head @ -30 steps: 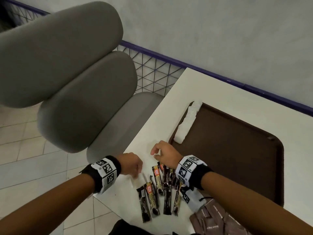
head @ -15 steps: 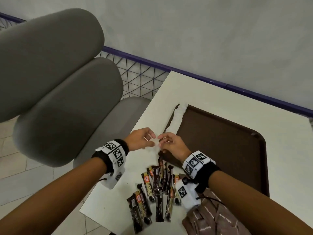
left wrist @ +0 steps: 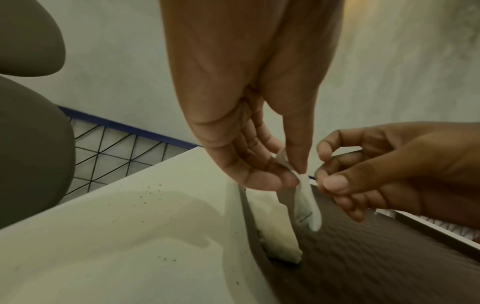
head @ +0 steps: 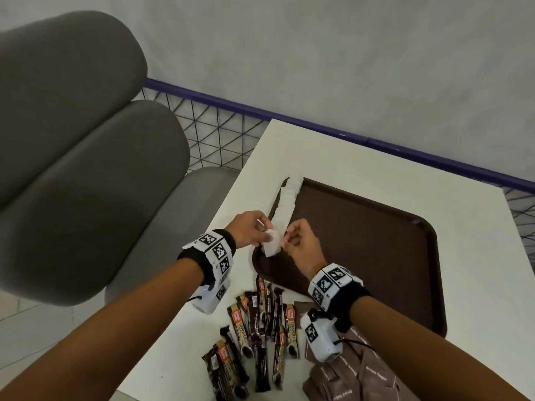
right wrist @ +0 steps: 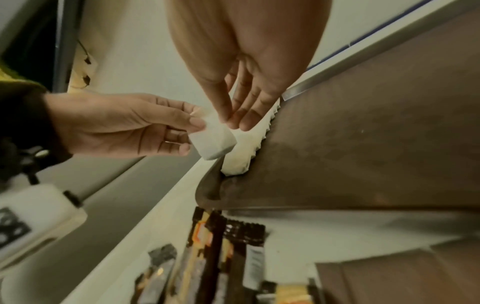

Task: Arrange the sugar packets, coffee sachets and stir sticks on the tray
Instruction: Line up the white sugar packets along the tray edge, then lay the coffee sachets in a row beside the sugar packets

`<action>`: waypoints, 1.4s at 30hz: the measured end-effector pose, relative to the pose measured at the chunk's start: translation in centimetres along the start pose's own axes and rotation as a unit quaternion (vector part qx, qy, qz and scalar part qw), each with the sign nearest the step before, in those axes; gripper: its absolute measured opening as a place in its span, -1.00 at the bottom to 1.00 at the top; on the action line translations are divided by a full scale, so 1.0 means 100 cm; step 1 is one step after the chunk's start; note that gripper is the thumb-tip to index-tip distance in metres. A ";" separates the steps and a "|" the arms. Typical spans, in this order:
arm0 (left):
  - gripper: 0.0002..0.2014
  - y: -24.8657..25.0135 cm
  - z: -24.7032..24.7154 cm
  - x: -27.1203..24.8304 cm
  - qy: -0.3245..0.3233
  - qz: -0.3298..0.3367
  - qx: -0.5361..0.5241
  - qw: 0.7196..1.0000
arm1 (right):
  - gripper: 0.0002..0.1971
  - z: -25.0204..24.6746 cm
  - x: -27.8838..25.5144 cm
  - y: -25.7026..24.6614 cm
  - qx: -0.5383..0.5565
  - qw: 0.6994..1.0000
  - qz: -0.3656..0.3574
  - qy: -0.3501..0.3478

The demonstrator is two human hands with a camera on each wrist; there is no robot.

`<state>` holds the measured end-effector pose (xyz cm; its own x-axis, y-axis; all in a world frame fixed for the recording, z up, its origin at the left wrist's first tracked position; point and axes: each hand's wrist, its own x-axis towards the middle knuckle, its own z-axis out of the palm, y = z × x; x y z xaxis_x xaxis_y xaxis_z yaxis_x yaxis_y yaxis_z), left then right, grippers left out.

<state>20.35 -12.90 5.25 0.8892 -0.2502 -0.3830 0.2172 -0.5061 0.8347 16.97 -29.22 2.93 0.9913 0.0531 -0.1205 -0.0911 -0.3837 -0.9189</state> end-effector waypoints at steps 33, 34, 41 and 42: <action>-0.77 -0.030 0.018 -0.003 0.029 0.108 0.318 0.941 | -0.74 0.017 -0.011 0.020 -0.196 0.979 0.014 -0.063; -0.77 -0.030 0.016 -0.007 0.027 0.114 0.300 0.947 | -0.74 0.013 -0.015 0.017 -0.185 0.981 0.009 -0.051; -0.77 -0.045 -0.019 -0.073 -0.071 0.110 0.228 0.965 | -0.82 -0.027 -0.057 0.010 -0.200 0.968 0.065 -0.138; -0.76 -0.050 -0.023 -0.084 -0.096 0.095 0.250 0.959 | -0.84 -0.029 -0.065 0.010 -0.234 0.953 0.074 -0.176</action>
<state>12.72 -6.38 5.14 0.7928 -0.4998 -0.3489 -0.2036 -0.7567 0.6213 10.76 -32.60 3.92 0.8704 0.2410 -0.4294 -0.0929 -0.7760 -0.6239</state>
